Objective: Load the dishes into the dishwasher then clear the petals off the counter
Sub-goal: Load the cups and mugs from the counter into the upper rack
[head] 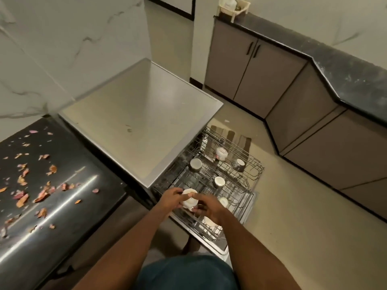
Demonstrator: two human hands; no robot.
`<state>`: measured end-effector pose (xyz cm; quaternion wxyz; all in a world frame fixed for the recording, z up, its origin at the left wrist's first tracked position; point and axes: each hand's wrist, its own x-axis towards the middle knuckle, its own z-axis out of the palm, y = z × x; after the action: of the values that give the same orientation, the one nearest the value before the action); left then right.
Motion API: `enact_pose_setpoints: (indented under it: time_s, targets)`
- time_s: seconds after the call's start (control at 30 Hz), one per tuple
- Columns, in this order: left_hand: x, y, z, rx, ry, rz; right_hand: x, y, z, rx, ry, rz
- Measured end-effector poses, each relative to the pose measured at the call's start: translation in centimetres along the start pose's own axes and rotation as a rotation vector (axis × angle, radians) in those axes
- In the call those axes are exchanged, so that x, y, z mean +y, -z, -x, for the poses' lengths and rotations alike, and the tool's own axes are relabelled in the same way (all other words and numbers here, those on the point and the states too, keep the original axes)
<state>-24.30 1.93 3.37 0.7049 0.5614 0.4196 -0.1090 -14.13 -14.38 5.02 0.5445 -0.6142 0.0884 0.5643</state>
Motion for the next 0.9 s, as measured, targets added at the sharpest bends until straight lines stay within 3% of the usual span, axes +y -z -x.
enact_pose_setpoints:
  time_s: [0.23, 0.5, 0.9]
  targets:
    - [0.7, -7.1, -2.4, -0.021, 0.082, -0.015, 2.2, 5.7, 0.2, 0.074, -0.014, -0.201]
    - [0.7, -9.5, -6.7, 0.003, 0.225, -0.046, 4.1, 7.8, -1.9, 0.185, -0.039, -0.447]
    - [1.5, -10.4, -16.5, -0.123, 0.227, -0.336, 3.4, 11.0, -9.5, 0.332, -0.057, -0.498]
